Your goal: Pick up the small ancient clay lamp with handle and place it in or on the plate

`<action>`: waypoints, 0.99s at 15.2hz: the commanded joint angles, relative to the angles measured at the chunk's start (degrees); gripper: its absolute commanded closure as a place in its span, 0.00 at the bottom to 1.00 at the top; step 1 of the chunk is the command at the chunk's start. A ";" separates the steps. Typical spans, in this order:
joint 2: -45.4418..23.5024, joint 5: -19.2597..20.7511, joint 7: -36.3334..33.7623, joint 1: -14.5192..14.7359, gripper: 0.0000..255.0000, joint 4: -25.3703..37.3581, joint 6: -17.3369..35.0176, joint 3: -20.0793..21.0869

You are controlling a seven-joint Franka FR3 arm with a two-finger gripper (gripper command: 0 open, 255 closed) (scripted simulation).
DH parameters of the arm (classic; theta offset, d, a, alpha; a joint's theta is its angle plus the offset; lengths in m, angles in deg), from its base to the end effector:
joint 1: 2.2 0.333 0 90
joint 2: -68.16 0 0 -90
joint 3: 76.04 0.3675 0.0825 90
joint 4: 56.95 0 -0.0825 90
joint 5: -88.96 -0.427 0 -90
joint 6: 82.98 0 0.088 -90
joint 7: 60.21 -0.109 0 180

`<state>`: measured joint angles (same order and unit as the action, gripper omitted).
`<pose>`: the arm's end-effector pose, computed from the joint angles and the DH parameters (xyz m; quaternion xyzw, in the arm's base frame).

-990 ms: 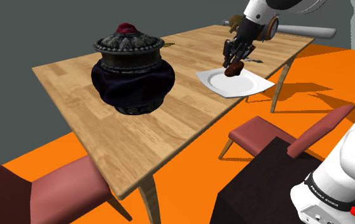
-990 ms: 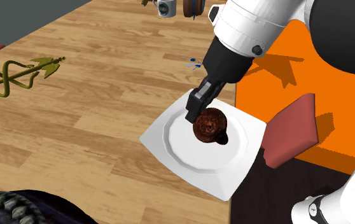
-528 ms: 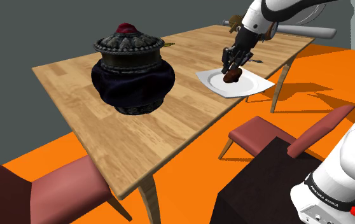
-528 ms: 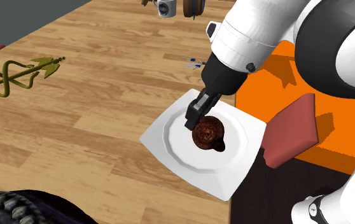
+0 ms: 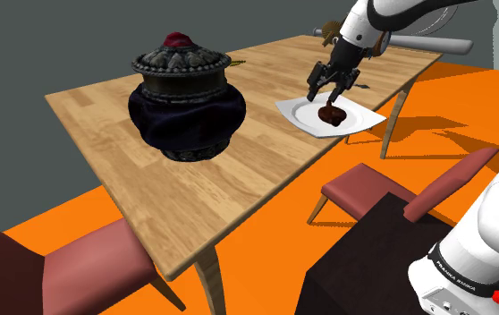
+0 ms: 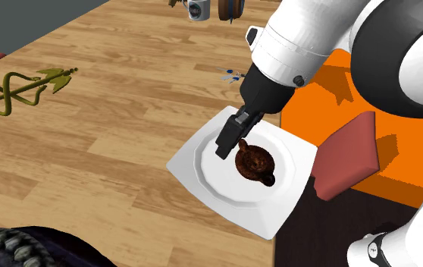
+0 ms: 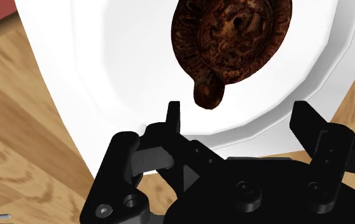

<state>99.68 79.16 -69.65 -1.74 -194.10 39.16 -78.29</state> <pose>0.4272 -0.0081 0.5749 -0.9773 0.1295 -0.1360 0.0979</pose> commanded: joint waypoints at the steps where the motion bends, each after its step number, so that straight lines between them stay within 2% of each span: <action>1: 0.00 0.00 0.00 0.00 0.00 0.00 0.00 0.00; 3: 0.00 0.00 0.00 0.00 0.00 0.00 0.00 0.00; 7: 2.59 0.84 -0.38 -0.54 0.00 4.98 -7.62 -0.66; 15: 2.59 0.84 -0.38 -0.54 0.00 4.98 -7.62 -0.66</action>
